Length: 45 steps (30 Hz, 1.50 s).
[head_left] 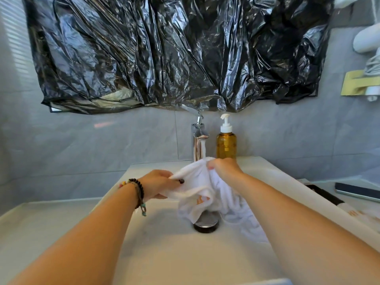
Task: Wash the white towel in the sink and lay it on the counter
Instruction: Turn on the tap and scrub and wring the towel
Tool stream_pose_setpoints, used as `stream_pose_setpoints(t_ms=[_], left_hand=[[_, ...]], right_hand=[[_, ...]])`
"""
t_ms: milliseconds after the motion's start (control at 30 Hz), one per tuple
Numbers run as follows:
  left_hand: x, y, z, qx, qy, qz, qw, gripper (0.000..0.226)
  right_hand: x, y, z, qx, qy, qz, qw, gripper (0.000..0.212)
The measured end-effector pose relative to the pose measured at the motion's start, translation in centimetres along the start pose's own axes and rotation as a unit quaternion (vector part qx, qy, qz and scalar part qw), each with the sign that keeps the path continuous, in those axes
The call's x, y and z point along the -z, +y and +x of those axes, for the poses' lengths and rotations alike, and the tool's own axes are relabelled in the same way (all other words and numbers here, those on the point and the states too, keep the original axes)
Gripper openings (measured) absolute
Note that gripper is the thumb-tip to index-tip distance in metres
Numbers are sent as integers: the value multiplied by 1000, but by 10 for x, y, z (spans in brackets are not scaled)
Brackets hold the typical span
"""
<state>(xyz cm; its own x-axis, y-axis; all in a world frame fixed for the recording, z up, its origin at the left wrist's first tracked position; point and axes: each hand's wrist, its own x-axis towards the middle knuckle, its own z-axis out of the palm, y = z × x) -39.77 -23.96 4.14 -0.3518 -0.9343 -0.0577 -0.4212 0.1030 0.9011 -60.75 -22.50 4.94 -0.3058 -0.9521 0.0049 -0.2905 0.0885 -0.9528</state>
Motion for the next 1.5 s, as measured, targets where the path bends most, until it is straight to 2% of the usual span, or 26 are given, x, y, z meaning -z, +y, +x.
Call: stream_pose_setpoints(t_ms=[67, 167, 233, 300, 367, 433, 533, 633, 667, 767, 867, 933, 1033, 1100, 1167, 1233, 1300, 1433, 1500], left_hand=[[-1, 1, 4, -11, 12, -81, 997, 7], [2, 12, 5, -39, 64, -150, 986, 9], [4, 15, 6, -51, 113, -183, 975, 10], [5, 16, 6, -60, 150, -220, 962, 14], [5, 16, 6, -62, 161, -265, 949, 16], [2, 15, 6, -41, 142, -281, 948, 23], [-10, 11, 4, 15, 56, -249, 967, 26], [-28, 8, 2, 48, -52, -201, 977, 39], [-36, 7, 3, 44, -65, -178, 981, 39], [-55, 4, 12, 26, -12, -125, 992, 36], [-69, 5, 11, 12, 12, -103, 995, 35], [-76, 8, 10, -3, 15, -77, 997, 40], [-82, 15, 14, -33, 63, -58, 996, 39], [-84, 20, 15, -34, 84, -48, 995, 46], [-86, 21, 17, -24, 73, -5, 997, 48], [-88, 21, 19, -23, 45, 10, 999, 46], [-89, 23, 22, -40, 38, -24, 998, 36], [-81, 26, 29, -53, 105, -28, 993, 23], [-75, 28, 29, -39, 131, -34, 990, 27]], right_hand=[[-7, -1, -4, 10, -40, 11, 999, 26], [-17, 2, -8, 24, -110, 22, 993, 38], [-29, 5, -8, 46, -138, 5, 989, 36], [-43, 5, -9, 75, -127, -51, 988, 33], [-52, 1, -11, 96, -81, -80, 989, 21], [-51, -7, -16, 103, -39, -35, 993, 17], [-43, -14, -16, 83, 19, 53, 995, 29], [-30, -13, -8, 50, 34, 93, 994, 25], [-25, -12, -6, 44, 30, 86, 995, 23], [-9, -5, 4, 27, 11, 50, 998, 17], [5, 2, 12, 40, 10, 68, 997, 8], [16, -1, 16, 72, 61, 80, 992, 19], [33, -11, 16, 87, 152, 90, 980, 32], [43, -13, 15, 98, 185, 112, 971, 37], [50, -11, 16, 107, 198, 97, 969, 39], [54, -9, 14, 105, 178, 29, 978, 41], [54, -8, 14, 66, 123, -36, 990, 29], [47, -9, 14, 1, 20, -87, 996, 14], [45, -5, 18, -11, -48, -32, 998, 36]])
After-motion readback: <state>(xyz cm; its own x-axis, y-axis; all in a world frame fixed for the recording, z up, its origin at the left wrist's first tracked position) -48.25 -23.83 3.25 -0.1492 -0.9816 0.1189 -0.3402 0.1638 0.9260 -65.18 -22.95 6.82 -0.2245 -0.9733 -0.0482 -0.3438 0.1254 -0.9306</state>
